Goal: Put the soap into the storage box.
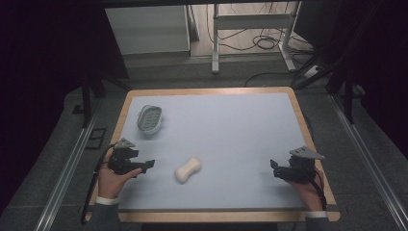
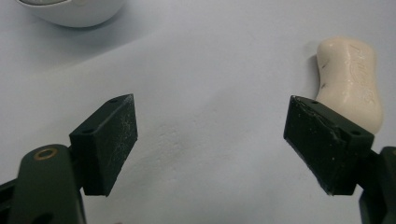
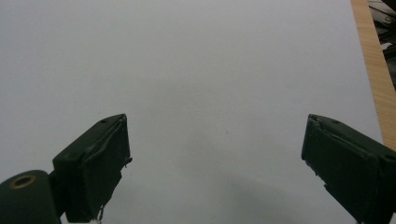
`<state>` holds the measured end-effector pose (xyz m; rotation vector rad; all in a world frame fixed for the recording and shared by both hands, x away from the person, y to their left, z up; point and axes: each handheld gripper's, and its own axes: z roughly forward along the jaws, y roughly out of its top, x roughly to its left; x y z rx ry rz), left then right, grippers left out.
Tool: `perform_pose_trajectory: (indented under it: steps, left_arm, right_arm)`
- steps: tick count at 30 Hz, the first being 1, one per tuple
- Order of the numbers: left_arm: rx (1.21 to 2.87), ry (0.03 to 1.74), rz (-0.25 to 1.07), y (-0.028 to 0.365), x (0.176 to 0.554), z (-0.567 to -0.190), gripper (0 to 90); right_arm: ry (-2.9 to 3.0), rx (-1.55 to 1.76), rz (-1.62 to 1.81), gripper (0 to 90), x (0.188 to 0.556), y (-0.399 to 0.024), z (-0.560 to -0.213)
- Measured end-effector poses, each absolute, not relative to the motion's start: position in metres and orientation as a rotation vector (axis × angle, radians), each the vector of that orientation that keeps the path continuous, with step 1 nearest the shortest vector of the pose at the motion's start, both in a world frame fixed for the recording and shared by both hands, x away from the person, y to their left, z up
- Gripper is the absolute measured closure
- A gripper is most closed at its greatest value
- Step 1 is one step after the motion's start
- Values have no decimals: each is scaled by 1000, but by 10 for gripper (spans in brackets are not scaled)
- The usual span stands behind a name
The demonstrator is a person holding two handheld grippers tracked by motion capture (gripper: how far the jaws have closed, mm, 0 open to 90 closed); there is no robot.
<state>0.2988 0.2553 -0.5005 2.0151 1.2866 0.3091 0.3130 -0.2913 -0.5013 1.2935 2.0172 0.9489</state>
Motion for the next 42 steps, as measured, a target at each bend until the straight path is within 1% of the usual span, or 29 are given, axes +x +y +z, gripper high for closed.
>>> perform_pose_trajectory:
  steps: [14, 30, 42]
  left_arm:
    - [2021, 1279, 317, 255, 296, -499, 178]
    - [2069, 1285, 348, 244, 292, -489, 179]
    - [2108, 1248, 343, 239, 294, -461, 174]
  right_arm:
    - [2016, 1299, 948, 78, 314, -292, -502]
    - [2031, 1322, 966, 77, 318, -300, -508]
    - [2019, 1325, 959, 77, 317, -302, -507]
